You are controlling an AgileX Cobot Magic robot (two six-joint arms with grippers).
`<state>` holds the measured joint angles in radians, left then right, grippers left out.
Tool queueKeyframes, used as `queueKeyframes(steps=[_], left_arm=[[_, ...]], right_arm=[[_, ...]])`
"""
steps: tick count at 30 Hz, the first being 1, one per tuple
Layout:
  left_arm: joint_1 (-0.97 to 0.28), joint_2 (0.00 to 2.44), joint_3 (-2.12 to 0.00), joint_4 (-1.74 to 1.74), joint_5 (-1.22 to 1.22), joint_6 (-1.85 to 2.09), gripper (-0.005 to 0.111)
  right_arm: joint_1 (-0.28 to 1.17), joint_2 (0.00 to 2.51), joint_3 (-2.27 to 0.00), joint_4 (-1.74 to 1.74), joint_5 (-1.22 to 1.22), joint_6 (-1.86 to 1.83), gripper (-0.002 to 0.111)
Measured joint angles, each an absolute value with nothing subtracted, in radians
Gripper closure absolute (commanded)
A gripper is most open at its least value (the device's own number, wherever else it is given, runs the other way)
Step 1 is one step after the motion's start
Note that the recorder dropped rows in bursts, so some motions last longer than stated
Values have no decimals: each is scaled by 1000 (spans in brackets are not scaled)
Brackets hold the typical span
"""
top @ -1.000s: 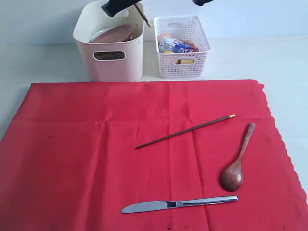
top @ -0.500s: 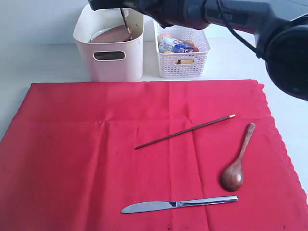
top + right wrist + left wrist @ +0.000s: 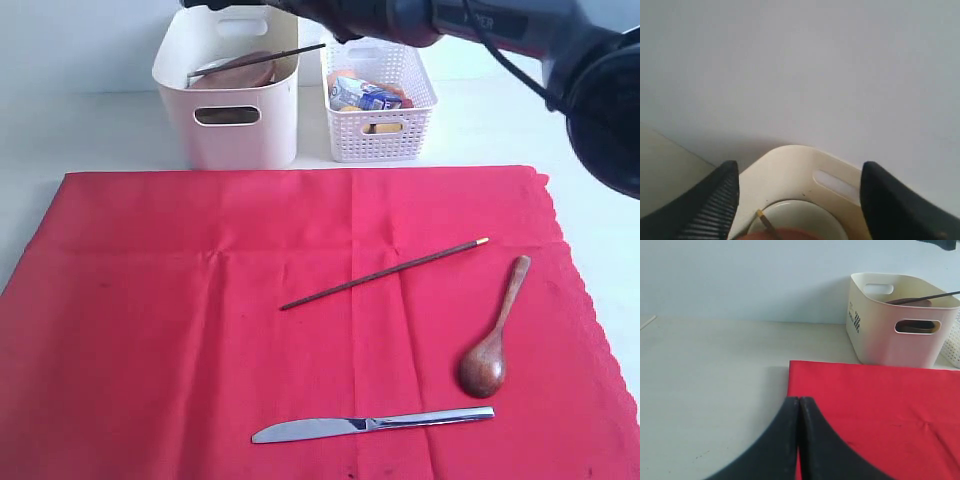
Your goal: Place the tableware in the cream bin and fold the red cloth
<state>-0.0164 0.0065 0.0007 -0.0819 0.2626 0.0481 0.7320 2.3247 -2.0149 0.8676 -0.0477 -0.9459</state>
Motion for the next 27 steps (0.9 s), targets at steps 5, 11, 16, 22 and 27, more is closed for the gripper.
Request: queueKeyframes(steps=[5,11,16,22,27], left_arm=[[-16,7,1,-82,263,48,104],[-16,7,1,-82,263,48,104],[-16,7,1,-82,263,48,104],[-16,7,1,-82,263,48,104],[-16,7,1,-82,263,48,104]], right_arm=[[732,2248,-2015,866,80,-946,42],[732,2132,-2015,820,327,-944,46],[732,2041,-2015,591,597,-825,68],[732,1961,-2017,250,1011,-686,95],[732,1924,-1963,160,1200,-675,108]])
